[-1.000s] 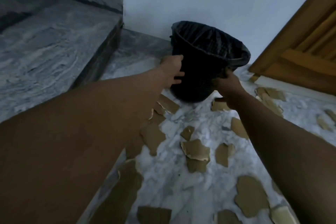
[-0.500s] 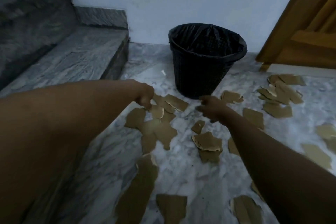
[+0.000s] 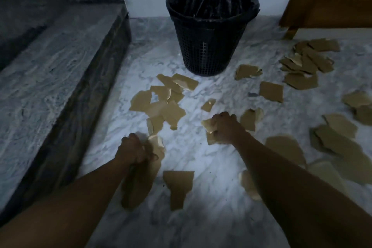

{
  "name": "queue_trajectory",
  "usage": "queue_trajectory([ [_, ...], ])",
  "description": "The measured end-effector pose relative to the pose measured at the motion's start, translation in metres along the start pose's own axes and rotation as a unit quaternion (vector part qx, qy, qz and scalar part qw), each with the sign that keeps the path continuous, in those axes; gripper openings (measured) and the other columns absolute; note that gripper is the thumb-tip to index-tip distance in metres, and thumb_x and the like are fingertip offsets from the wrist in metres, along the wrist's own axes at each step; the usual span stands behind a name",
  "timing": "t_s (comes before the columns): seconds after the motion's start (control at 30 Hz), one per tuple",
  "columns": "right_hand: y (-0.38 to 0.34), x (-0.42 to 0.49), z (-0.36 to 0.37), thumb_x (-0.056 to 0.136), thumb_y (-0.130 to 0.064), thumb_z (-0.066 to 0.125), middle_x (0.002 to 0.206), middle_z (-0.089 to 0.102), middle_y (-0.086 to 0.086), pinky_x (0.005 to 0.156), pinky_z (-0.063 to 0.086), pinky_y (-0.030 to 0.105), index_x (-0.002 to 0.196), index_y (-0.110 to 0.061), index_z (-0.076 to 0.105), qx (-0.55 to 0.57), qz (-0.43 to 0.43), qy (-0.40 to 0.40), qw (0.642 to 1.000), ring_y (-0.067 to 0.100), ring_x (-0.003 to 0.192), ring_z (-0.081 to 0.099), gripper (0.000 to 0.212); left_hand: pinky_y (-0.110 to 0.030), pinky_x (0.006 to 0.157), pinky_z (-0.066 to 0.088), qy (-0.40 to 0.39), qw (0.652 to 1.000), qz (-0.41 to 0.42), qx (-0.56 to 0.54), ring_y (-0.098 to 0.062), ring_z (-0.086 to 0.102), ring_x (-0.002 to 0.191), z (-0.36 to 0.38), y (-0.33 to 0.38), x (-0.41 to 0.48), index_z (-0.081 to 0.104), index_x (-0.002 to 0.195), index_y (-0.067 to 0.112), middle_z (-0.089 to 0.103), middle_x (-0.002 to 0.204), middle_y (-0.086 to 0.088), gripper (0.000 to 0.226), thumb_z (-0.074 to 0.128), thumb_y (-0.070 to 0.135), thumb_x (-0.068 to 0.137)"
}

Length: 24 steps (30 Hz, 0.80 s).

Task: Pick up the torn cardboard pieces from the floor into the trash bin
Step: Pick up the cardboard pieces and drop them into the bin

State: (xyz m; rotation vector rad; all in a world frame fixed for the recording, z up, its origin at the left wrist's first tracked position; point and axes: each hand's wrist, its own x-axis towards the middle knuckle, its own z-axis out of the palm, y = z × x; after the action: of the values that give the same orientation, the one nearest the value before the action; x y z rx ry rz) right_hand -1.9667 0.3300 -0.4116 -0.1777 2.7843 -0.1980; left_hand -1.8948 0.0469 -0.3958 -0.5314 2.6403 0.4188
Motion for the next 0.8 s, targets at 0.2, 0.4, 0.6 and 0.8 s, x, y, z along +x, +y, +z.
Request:
queue_trajectory([
  [0.2,-0.004,-0.013,0.006,0.069,-0.046,0.084,0.136,0.034,0.010,0.103,0.037,0.051,0.137,-0.023,0.041,0.120,0.137,-0.039,0.982,0.034,0.132,0.035,0.083,-0.029,0.075,0.051,-0.025,0.994,-0.021,-0.109,-0.030,0.065,0.104,0.005,0.003,0.009,0.068,0.112,0.004,0.068,0.113,-0.015,0.068,0.086,0.041,0.058],
  [0.4,0.013,-0.018,0.000,0.088,-0.061,0.056,0.132,0.047,0.016,0.107,0.038,0.045,0.132,-0.011,0.050,0.077,0.098,0.009,0.992,0.036,0.126,0.044,0.067,-0.034,0.087,0.048,-0.098,0.991,0.045,-0.079,-0.034,0.061,0.114,-0.010,0.025,0.016,0.063,0.121,-0.003,0.064,0.123,-0.019,0.037,0.063,0.022,0.094],
  [0.6,0.004,-0.030,0.001,0.077,-0.069,0.064,0.129,0.054,0.019,0.099,0.043,0.037,0.132,-0.009,0.055,0.072,0.043,-0.079,0.993,0.032,0.121,0.052,0.082,-0.027,0.104,0.032,-0.270,0.938,0.183,0.117,-0.024,0.045,0.131,-0.030,0.064,-0.023,0.049,0.140,0.004,0.046,0.146,-0.007,0.049,0.040,0.036,0.104],
  [0.8,-0.016,-0.054,0.031,0.075,-0.053,0.077,0.134,0.041,0.013,0.099,0.039,0.048,0.142,-0.016,0.033,0.062,0.134,0.015,0.989,0.033,0.126,0.041,0.088,-0.034,0.094,0.045,-0.221,0.879,0.293,0.303,-0.032,0.053,0.114,0.032,0.083,-0.069,0.054,0.133,0.003,0.046,0.135,-0.015,0.061,0.066,0.044,0.089],
])
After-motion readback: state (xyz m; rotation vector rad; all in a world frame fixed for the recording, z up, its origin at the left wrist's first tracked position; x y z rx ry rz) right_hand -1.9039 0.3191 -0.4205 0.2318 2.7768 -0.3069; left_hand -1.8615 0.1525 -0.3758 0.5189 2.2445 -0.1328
